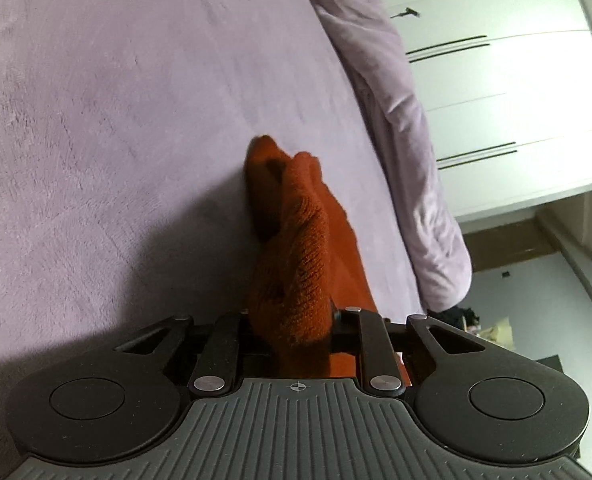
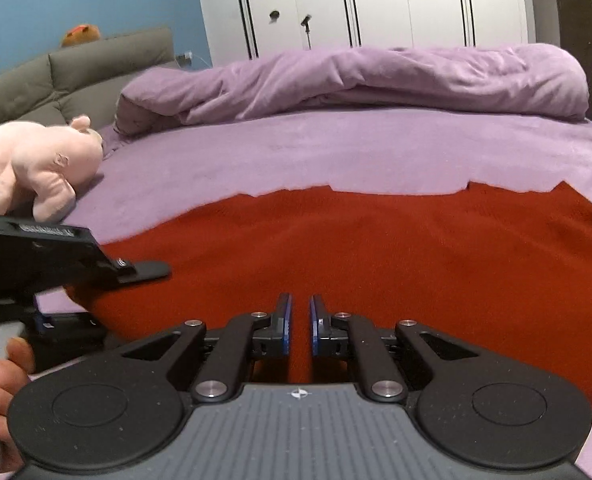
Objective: Fold small clothes
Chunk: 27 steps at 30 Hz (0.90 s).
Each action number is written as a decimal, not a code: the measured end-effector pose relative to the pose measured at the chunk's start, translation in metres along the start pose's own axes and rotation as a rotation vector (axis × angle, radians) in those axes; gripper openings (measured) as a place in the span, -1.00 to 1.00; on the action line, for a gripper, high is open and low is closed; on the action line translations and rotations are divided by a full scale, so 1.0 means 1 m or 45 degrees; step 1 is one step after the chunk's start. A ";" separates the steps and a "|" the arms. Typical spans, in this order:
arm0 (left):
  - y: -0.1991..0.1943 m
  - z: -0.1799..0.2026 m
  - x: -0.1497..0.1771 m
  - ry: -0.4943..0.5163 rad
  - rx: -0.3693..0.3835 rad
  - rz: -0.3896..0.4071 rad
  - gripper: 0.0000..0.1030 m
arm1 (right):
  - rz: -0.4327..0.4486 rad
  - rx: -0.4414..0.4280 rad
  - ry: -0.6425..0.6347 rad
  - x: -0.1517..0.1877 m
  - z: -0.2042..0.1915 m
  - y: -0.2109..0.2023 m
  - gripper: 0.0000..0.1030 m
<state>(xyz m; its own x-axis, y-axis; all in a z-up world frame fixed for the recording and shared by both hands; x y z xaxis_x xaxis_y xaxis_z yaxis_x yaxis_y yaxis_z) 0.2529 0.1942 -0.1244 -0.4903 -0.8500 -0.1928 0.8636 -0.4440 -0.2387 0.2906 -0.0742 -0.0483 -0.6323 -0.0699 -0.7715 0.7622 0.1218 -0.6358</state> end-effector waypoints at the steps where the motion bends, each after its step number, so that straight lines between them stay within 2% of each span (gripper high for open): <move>1: 0.002 -0.002 0.000 -0.017 -0.023 0.001 -0.55 | -0.056 -0.011 -0.007 0.004 -0.001 0.007 -0.83; 4: 0.006 -0.012 -0.006 -0.118 -0.027 0.025 -0.50 | -0.040 -0.021 -0.056 0.002 -0.002 0.007 -0.83; 7: 0.004 -0.021 -0.011 -0.250 0.023 0.069 -0.51 | -0.045 -0.066 0.029 -0.004 0.010 -0.003 -0.83; 9: 0.004 -0.013 -0.011 -0.197 -0.002 0.055 -0.53 | -0.020 -0.054 0.065 -0.001 0.023 -0.015 -0.83; 11: 0.005 0.003 -0.012 -0.067 -0.039 0.029 -0.55 | 0.011 -0.020 0.105 0.001 0.037 -0.025 -0.83; 15: 0.013 0.061 -0.005 0.350 -0.162 -0.070 -0.57 | 0.065 0.082 0.245 0.007 0.080 -0.047 -0.83; 17: 0.024 0.099 0.009 0.608 -0.213 -0.124 -0.57 | 0.070 0.140 0.325 0.011 0.104 -0.054 -0.81; 20: 0.048 0.154 0.054 1.022 -0.247 -0.232 -0.57 | 0.065 0.171 0.441 0.014 0.134 -0.058 -0.81; 24: 0.087 0.183 0.122 1.335 -0.201 -0.446 -0.57 | 0.062 0.205 0.527 0.019 0.157 -0.058 -0.81; 25: 0.099 0.182 0.141 1.383 -0.196 -0.516 -0.56 | 0.063 0.207 0.540 0.020 0.161 -0.059 -0.81; 27: 0.115 0.170 0.165 1.393 -0.185 -0.640 -0.50 | 0.059 0.216 0.556 0.022 0.168 -0.060 -0.81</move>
Point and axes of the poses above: each gripper's, at about its wrist camera, not at the fingertips, and y roughly the way its jaws point, z to its right, x to its underside, the point moved 1 cm from there along y, roughly the way its jaws point, and after that the axes turned 14 degrees about x, right-handed, at the moved point
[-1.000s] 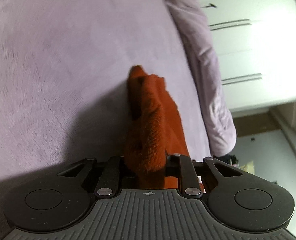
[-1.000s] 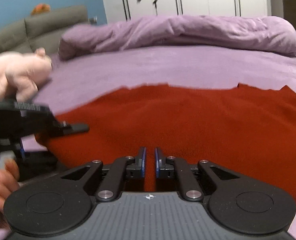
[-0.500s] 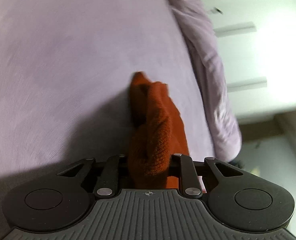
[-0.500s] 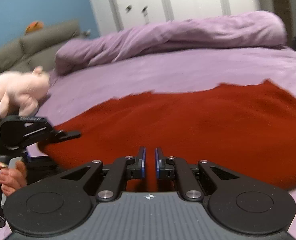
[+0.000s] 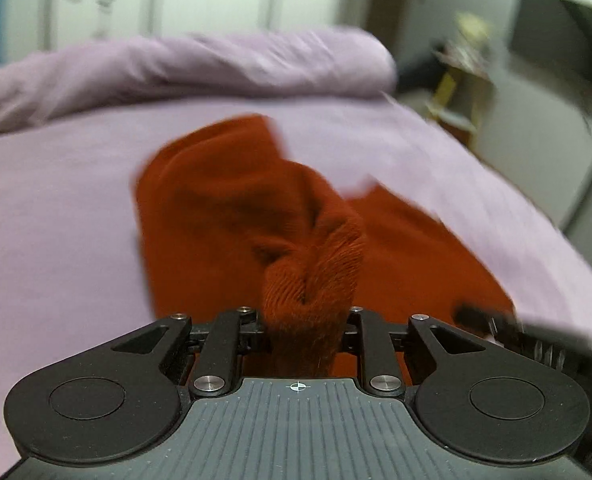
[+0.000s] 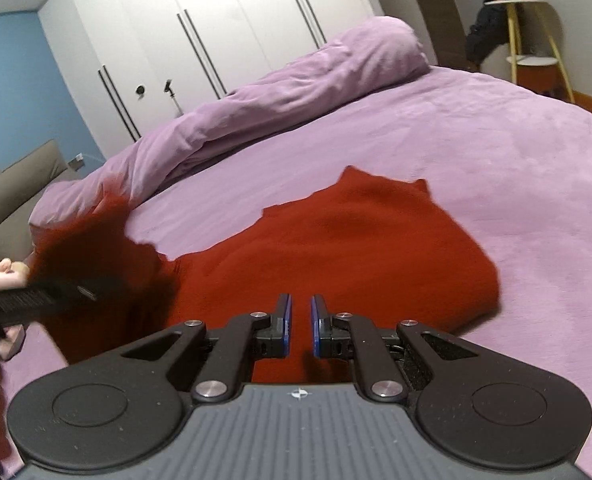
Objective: Fold small clothes
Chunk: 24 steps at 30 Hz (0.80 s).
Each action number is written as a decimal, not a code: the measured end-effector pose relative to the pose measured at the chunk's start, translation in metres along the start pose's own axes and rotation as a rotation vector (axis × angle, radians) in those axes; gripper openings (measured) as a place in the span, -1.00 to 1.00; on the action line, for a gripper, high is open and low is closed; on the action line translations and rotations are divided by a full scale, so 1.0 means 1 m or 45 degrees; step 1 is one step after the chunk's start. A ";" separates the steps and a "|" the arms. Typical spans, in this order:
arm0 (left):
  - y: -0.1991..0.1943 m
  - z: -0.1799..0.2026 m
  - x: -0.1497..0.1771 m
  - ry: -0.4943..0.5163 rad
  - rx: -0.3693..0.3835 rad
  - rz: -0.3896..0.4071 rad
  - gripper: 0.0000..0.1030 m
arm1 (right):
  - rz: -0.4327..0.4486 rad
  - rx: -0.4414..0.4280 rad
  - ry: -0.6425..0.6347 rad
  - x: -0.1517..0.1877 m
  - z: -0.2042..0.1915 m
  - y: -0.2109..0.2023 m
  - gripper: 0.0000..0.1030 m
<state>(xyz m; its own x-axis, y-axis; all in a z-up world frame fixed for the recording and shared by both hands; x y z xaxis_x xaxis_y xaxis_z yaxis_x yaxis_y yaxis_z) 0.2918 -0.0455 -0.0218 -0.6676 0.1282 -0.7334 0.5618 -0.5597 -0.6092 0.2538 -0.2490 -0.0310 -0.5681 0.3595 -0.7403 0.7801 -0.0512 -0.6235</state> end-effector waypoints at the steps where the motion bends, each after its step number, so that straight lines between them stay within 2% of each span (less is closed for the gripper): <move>1: 0.014 0.002 0.008 -0.024 0.032 -0.059 -0.38 | -0.005 0.001 -0.002 -0.001 0.003 0.000 -0.81; 2: 0.022 0.002 0.014 -0.045 0.055 -0.083 -0.33 | -0.011 0.000 -0.008 -0.001 0.004 0.001 -0.81; 3: 0.022 0.004 0.018 -0.040 0.088 -0.066 -0.30 | -0.019 -0.001 -0.013 -0.003 0.007 0.002 -0.81; 5: 0.011 0.010 0.021 0.011 0.101 -0.039 -0.03 | -0.034 -0.017 -0.031 -0.005 0.006 0.002 -0.81; 8: -0.020 0.012 0.023 -0.004 0.164 -0.029 -0.03 | -0.045 -0.049 -0.075 -0.010 0.000 0.002 -0.81; 10: -0.042 0.005 0.022 -0.041 0.193 0.032 -0.02 | -0.045 -0.081 -0.100 -0.016 -0.011 0.001 -0.81; 11: -0.054 0.001 0.025 -0.062 0.183 0.070 -0.02 | -0.039 -0.104 -0.107 -0.018 -0.016 -0.001 -0.81; 13: -0.070 -0.015 0.026 -0.136 0.103 0.141 -0.01 | -0.031 -0.154 -0.112 -0.023 -0.027 -0.002 -0.80; 15: -0.069 -0.032 0.026 -0.233 0.031 0.160 -0.01 | -0.063 -0.203 -0.125 -0.026 -0.037 0.002 -0.68; 16: -0.064 -0.042 0.026 -0.298 0.001 0.143 -0.05 | -0.116 -0.233 -0.127 -0.025 -0.041 0.008 -0.59; 18: -0.048 -0.057 0.027 -0.394 0.001 0.117 -0.05 | -0.297 -0.302 -0.153 -0.015 -0.047 0.029 -0.57; 20: -0.035 -0.062 0.032 -0.443 0.004 0.063 -0.07 | -0.399 -0.242 -0.247 0.003 -0.050 0.046 -0.58; 24: -0.014 -0.058 0.040 -0.413 -0.023 -0.001 0.05 | -0.303 -0.234 -0.316 0.001 -0.046 0.032 -0.53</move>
Point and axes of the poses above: each gripper's, at about its wrist camera, not at the fingertips, and y roughly the way its jaws point, z to its right, x to its underside, the point moved 1 cm from there along y, roughly the way its jaws point, and after that the axes turned 14 degrees about x, right-handed, at the moved point
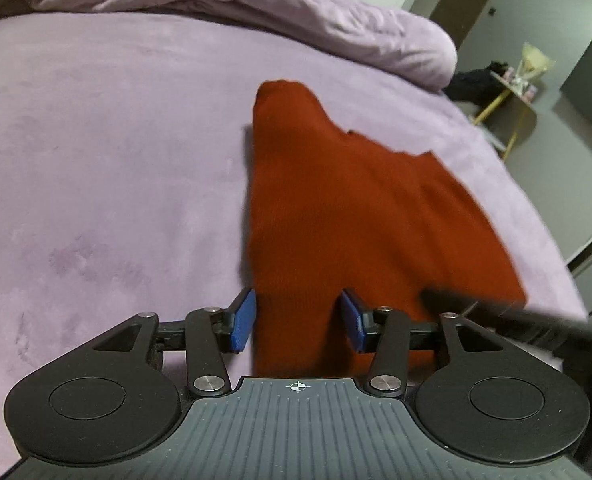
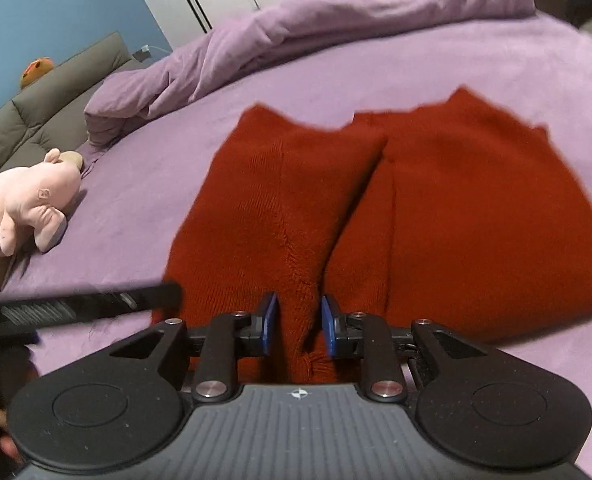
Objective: Fold small clothes
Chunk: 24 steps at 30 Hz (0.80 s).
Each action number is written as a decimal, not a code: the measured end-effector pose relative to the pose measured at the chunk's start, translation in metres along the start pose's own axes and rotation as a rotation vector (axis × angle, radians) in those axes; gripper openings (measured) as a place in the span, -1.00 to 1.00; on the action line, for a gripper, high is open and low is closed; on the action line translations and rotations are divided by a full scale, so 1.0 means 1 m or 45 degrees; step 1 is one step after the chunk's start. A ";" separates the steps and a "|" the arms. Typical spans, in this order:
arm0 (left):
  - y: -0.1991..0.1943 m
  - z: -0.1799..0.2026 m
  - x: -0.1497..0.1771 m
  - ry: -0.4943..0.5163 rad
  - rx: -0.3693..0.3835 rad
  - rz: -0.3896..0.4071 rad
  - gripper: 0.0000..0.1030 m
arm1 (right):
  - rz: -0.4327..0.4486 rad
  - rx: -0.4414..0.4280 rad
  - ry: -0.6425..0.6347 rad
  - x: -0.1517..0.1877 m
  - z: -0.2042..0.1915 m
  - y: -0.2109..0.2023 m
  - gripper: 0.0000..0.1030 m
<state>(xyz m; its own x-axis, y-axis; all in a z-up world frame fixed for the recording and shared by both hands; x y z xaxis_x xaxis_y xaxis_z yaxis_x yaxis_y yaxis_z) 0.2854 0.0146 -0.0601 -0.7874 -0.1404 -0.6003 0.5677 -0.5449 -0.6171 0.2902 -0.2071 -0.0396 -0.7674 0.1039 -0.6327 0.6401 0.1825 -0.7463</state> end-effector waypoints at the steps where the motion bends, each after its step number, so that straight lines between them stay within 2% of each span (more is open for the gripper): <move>1: -0.003 -0.005 0.003 -0.034 0.019 -0.007 0.05 | 0.026 0.000 0.030 -0.004 0.005 -0.005 -0.46; 2: -0.006 -0.010 0.004 -0.075 0.040 -0.001 0.05 | 0.042 0.003 0.065 -0.008 0.011 -0.007 -0.30; 5: -0.009 -0.019 0.005 -0.162 0.069 0.012 0.06 | 0.010 0.018 0.233 -0.023 0.037 0.003 -0.15; 9: -0.009 -0.015 0.005 -0.163 0.059 0.021 0.05 | -0.132 -0.210 0.479 -0.035 0.064 0.036 -0.07; 12: -0.009 -0.006 0.008 -0.130 0.041 0.024 0.05 | -0.190 -0.292 0.554 -0.042 0.062 0.056 -0.03; 15: -0.016 0.004 0.014 -0.061 0.019 0.028 0.06 | -0.188 -0.304 0.490 -0.049 0.044 0.063 -0.10; 20: -0.022 0.022 0.024 0.087 -0.024 0.002 0.08 | -0.082 -0.129 0.191 -0.066 0.005 0.057 -0.76; 24: -0.017 0.021 0.024 0.067 -0.042 -0.011 0.08 | 0.033 -0.014 -0.010 -0.072 -0.014 0.043 -0.80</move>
Point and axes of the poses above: each gripper's, at about its wrist camera, not at the fingertips, and y roughly the way its jaws point, z to its right, x to its underside, the point moved 1 cm from there along y, roughly the way its jaws point, and after that the axes turned 14 degrees about x, right-handed, at the moved point
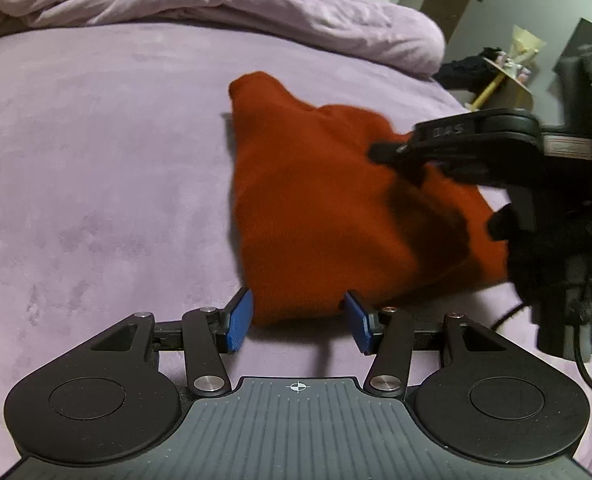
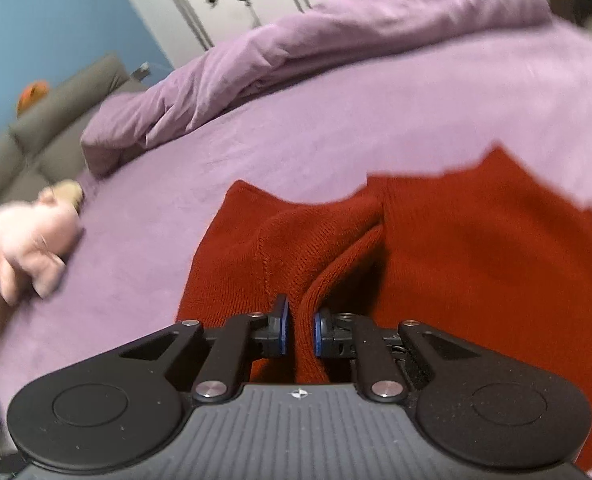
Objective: Fold small clothes
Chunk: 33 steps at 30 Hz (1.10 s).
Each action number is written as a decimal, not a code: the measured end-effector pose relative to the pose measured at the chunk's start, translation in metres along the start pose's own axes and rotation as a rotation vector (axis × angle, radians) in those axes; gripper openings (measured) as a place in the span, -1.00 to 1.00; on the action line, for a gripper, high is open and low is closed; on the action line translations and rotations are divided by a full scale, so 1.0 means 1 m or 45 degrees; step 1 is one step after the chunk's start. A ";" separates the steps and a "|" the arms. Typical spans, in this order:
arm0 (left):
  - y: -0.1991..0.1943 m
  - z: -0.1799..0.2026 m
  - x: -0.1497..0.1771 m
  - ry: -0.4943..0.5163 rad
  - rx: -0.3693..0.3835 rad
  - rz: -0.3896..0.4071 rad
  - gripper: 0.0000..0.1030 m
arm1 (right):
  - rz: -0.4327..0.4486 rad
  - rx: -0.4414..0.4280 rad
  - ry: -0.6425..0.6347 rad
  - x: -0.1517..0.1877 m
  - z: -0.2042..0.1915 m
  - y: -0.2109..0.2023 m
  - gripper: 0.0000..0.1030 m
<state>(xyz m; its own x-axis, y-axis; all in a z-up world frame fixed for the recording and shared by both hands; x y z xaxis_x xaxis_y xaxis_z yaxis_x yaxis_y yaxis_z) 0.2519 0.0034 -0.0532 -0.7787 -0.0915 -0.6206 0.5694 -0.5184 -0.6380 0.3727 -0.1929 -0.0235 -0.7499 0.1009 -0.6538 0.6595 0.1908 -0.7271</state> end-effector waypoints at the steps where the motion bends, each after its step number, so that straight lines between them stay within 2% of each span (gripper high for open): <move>1: 0.002 -0.001 -0.001 -0.019 -0.003 -0.002 0.07 | 0.038 0.033 -0.051 -0.002 -0.005 -0.005 -0.81; 5: 0.006 -0.003 -0.009 -0.094 0.015 0.023 0.12 | 0.218 0.136 -0.190 -0.011 -0.009 -0.035 -0.81; 7: 0.008 -0.002 -0.013 -0.115 0.045 0.033 0.12 | 0.263 0.175 -0.222 -0.014 -0.004 -0.042 -0.81; 11: 0.013 0.002 -0.015 -0.136 0.080 0.020 0.10 | 0.249 0.253 -0.266 -0.012 0.010 -0.036 -0.81; 16: 0.012 -0.003 -0.013 -0.188 0.110 -0.020 0.09 | 0.145 0.288 -0.280 0.004 0.028 -0.013 -0.81; 19: 0.000 -0.010 -0.019 -0.202 0.136 0.014 0.10 | 0.038 0.236 -0.171 0.010 0.044 0.005 -0.76; 22: -0.002 -0.017 -0.031 -0.215 0.092 0.067 0.11 | -0.011 0.109 0.041 0.008 0.067 0.006 -0.52; 24: 0.002 -0.017 -0.038 -0.235 0.077 0.093 0.11 | -0.046 0.026 0.203 0.007 0.082 0.005 -0.47; 26: 0.010 -0.017 -0.046 -0.234 0.087 0.113 0.11 | -0.065 -0.027 0.299 0.008 0.090 0.006 -0.40; 31: 0.046 -0.007 -0.052 -0.162 0.067 0.056 0.12 | -0.084 -0.076 0.348 0.008 0.087 0.018 -0.36; 33: 0.058 -0.006 -0.050 -0.135 0.043 0.007 0.12 | -0.071 -0.077 0.326 0.009 0.084 0.024 -0.53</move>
<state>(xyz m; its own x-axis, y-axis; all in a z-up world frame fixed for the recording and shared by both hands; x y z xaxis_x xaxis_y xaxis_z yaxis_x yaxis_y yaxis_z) 0.3252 -0.0168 -0.0622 -0.8000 -0.1828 -0.5715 0.5661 -0.5457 -0.6179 0.3857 -0.2696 -0.0642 -0.7786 0.3310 -0.5331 0.6184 0.2601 -0.7416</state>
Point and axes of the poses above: each gripper's, at about its wrist camera, not at the fingertips, and y roughly the way its jaws point, z to its right, x to its underside, the point moved 1 cm from there along y, roughly the way its jaws point, and after that the axes turned 14 degrees about x, right-handed, at the moved point
